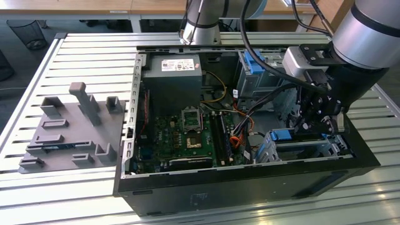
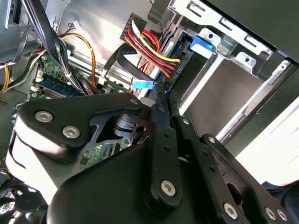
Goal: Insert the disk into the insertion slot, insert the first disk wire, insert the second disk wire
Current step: 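Insert the second disk wire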
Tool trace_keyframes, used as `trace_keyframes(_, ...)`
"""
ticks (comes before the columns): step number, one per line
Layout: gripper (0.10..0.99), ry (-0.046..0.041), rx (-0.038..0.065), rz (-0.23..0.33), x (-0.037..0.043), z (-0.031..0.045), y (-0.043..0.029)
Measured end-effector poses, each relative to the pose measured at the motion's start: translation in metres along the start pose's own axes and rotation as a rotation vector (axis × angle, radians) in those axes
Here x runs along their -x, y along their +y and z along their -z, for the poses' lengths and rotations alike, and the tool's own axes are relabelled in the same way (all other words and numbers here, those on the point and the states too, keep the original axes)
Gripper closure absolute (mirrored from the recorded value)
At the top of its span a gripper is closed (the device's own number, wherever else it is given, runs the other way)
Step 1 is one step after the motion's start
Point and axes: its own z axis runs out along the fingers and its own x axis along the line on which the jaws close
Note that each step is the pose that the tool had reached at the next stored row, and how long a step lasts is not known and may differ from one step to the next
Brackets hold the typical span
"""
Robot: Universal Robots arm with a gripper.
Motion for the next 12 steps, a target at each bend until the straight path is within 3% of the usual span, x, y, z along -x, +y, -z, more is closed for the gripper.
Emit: trace_keyframes(12,0.941,-0.0001,0.0,0.0,-0.0001,-0.0042,0.0)
